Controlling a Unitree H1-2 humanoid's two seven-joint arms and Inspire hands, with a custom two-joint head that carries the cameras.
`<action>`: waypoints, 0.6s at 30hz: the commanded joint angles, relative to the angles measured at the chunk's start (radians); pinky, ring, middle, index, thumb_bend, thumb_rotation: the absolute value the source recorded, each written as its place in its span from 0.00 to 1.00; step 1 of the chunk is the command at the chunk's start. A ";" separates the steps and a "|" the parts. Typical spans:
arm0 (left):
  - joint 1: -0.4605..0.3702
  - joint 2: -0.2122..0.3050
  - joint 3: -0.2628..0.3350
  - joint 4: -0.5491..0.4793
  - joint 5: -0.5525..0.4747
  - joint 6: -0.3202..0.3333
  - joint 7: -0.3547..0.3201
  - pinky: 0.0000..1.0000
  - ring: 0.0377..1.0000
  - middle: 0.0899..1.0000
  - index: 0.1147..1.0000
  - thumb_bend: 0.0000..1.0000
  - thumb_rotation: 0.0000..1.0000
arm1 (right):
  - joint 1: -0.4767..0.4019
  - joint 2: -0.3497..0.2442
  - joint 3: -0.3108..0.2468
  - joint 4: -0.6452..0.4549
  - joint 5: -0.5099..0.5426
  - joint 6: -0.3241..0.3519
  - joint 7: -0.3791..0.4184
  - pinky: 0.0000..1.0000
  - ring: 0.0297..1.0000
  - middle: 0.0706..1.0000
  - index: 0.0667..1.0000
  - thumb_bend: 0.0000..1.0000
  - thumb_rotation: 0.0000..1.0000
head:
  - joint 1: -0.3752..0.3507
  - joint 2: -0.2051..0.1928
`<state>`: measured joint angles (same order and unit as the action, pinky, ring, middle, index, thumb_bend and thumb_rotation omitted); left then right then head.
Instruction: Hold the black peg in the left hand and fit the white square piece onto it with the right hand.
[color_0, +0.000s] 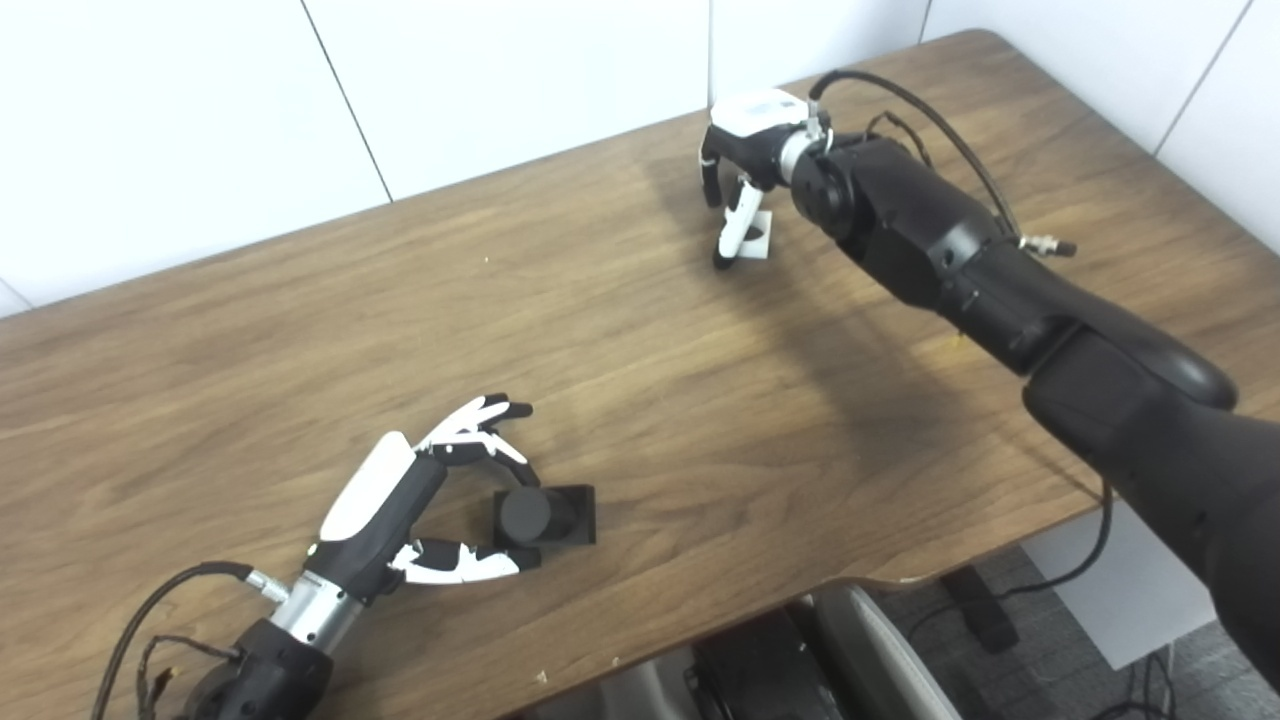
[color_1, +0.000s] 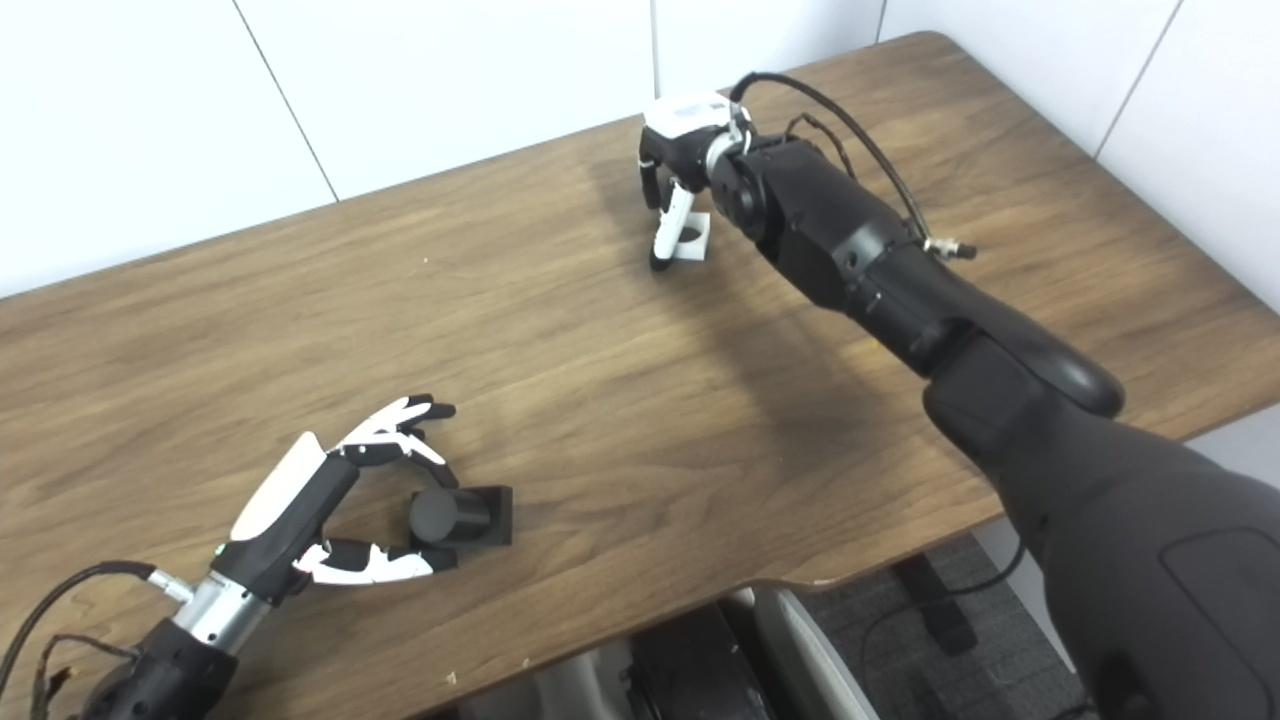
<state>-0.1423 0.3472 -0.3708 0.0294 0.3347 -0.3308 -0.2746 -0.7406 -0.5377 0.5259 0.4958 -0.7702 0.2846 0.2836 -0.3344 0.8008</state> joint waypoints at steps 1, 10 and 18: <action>0.035 0.049 -0.009 0.026 0.032 0.067 -0.059 0.80 0.94 0.87 0.42 0.52 0.06 | 0.082 -0.002 0.030 0.064 -0.042 0.002 -0.010 0.74 0.80 0.77 0.45 0.52 0.14 | 0.000 0.001; 0.031 0.046 -0.006 0.025 0.034 0.067 -0.061 0.79 0.95 0.87 0.42 0.52 0.06 | 0.089 -0.012 0.018 0.059 -0.037 0.001 -0.015 0.74 0.80 0.77 0.45 0.52 0.14 | 0.000 0.005; 0.031 0.043 -0.006 0.028 0.033 0.064 -0.060 0.79 0.94 0.87 0.42 0.52 0.06 | 0.085 -0.015 0.022 0.046 -0.036 0.028 0.040 0.77 0.83 0.81 0.51 0.58 0.15 | 0.006 0.008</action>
<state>-0.1427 0.3482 -0.3664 0.0263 0.3343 -0.3309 -0.2800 -0.7242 -0.5410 0.5083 0.4918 -0.7683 0.2650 0.2519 -0.3283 0.8084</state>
